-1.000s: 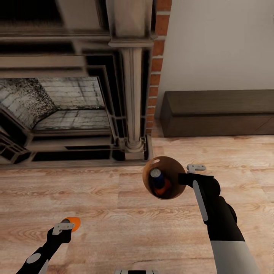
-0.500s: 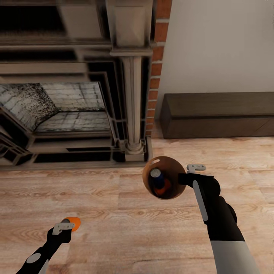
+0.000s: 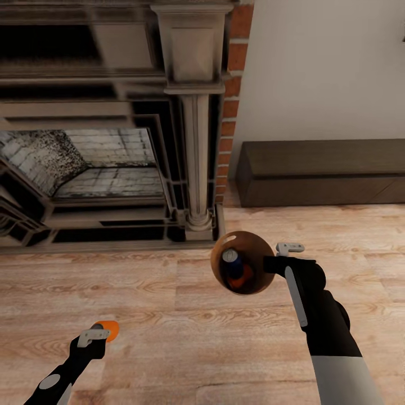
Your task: Put the three can of soda from the living room inside the tash can in the kitchen.
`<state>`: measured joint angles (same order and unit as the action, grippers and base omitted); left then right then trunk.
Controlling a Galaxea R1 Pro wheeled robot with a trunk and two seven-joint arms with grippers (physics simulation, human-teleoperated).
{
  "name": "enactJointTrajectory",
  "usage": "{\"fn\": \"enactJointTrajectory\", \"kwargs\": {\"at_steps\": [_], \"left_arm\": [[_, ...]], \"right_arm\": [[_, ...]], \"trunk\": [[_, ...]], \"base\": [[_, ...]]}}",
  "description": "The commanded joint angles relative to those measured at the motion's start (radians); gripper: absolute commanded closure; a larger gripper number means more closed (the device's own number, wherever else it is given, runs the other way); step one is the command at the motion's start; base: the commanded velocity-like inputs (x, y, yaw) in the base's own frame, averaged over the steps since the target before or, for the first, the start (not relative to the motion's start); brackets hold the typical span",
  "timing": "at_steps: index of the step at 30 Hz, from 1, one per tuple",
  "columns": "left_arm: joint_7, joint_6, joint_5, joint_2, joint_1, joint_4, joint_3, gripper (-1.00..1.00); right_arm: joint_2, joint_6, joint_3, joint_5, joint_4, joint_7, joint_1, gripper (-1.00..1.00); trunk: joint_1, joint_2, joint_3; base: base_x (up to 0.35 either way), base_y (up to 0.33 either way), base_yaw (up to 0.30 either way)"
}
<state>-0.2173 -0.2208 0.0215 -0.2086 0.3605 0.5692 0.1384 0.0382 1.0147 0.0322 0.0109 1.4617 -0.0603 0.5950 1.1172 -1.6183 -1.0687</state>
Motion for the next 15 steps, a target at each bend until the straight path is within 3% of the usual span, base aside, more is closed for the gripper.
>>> {"fn": "enactJointTrajectory", "kwargs": {"at_steps": [1,15], "left_arm": [[-0.001,0.0,0.0,0.0,0.0,0.0,0.0,1.0],[-0.001,0.0,0.0,0.0,0.0,0.003,0.0,1.0]], "right_arm": [[0.0,-0.001,0.0,-0.014,0.0,0.004,0.0,1.0],[0.0,-0.001,0.0,-0.014,-0.001,0.004,-0.001,1.0]], "trunk": [[-0.004,0.007,0.003],[-0.058,0.105,0.047]], "base": [[0.0,0.0,0.0],[0.0,0.0,0.0]]}}
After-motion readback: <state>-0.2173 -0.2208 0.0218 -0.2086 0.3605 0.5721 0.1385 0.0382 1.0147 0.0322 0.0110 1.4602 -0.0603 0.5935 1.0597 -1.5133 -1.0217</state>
